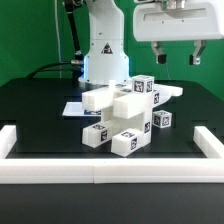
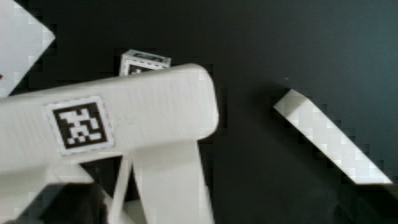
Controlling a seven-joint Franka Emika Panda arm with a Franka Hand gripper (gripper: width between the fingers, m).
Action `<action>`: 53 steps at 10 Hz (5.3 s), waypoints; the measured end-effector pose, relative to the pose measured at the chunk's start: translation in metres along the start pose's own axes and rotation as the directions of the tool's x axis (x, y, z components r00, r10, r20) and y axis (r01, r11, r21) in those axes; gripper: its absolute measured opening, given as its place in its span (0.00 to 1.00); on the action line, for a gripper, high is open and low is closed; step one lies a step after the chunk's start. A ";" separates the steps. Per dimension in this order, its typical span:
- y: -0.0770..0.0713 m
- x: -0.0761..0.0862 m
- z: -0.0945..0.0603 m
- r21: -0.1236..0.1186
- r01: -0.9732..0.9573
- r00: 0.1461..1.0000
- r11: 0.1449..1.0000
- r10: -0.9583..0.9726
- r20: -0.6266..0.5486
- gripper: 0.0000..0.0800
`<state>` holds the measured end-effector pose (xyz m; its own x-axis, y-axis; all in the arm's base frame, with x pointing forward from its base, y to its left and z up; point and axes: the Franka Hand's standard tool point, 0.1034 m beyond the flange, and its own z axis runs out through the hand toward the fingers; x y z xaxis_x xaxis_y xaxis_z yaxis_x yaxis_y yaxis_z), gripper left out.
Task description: Assemble chair
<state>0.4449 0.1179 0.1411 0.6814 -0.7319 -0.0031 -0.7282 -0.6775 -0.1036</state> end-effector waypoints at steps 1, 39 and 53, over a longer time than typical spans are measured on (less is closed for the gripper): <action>0.000 0.000 0.000 -0.001 0.000 1.000 1.000 0.000 0.000 0.81; 0.042 0.028 0.061 -0.112 0.249 0.968 0.962 -0.252 -0.010 0.81; 0.038 0.001 0.103 -0.172 0.246 0.967 0.954 -0.253 -0.024 0.81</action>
Offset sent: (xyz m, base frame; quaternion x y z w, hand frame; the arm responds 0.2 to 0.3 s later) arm -0.0303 0.0291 -0.0212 0.0002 0.0164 0.0701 0.9974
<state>0.4258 0.0988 0.0351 0.8417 -0.5380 0.0472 -0.5400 -0.8386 0.0718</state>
